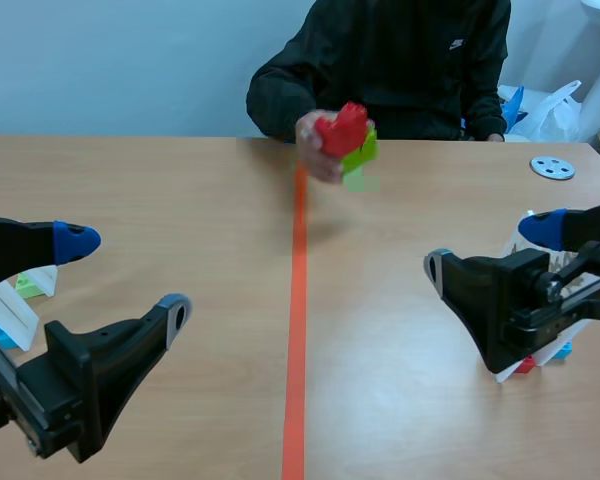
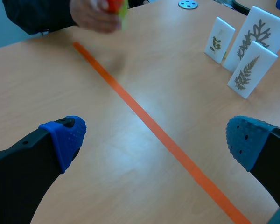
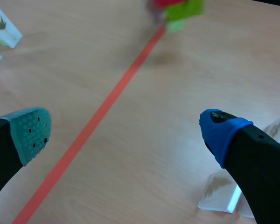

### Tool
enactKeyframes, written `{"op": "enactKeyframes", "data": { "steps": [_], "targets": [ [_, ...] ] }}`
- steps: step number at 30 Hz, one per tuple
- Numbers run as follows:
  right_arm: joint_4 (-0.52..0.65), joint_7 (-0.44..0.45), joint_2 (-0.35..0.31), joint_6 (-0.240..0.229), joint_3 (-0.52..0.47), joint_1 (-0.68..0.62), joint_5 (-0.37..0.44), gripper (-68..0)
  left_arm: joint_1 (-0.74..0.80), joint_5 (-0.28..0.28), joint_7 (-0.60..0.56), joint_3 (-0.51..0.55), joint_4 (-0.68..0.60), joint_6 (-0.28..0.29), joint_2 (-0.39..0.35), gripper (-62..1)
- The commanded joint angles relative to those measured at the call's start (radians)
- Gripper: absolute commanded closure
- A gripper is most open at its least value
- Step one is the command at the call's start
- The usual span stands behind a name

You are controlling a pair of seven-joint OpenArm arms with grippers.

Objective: Sort the leaf by its shape. The table is split by an orange tape line. A compound leaf with several leaflets goes to the left side, a simple leaf with one blade goes to the right side. Return to the home posture when a red brick is placed on the table.

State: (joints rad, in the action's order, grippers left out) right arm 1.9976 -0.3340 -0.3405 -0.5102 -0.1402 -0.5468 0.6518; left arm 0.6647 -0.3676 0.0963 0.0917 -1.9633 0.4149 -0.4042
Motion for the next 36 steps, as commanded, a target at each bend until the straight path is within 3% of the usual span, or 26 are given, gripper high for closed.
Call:
{"op": "enactKeyframes", "data": {
  "steps": [1, 8, 36],
  "targets": [
    [0.009, 0.049, -0.003, -0.010, 0.001, 0.004, 0.008, -67.9, -0.003, -0.010, -0.009, -0.001, -0.012, -0.002, 0.004, -62.3],
    [0.009, 0.112, -0.004, -0.018, 0.004, 0.004, 0.007, -67.9, -0.003, -0.010, -0.009, -0.001, -0.012, -0.002, 0.004, -62.3],
    [0.008, 0.108, -0.003, -0.010, 0.004, 0.004, 0.007, -67.9, -0.003, -0.010, -0.010, -0.001, -0.012, -0.002, 0.004, -62.3]
  ]
}}
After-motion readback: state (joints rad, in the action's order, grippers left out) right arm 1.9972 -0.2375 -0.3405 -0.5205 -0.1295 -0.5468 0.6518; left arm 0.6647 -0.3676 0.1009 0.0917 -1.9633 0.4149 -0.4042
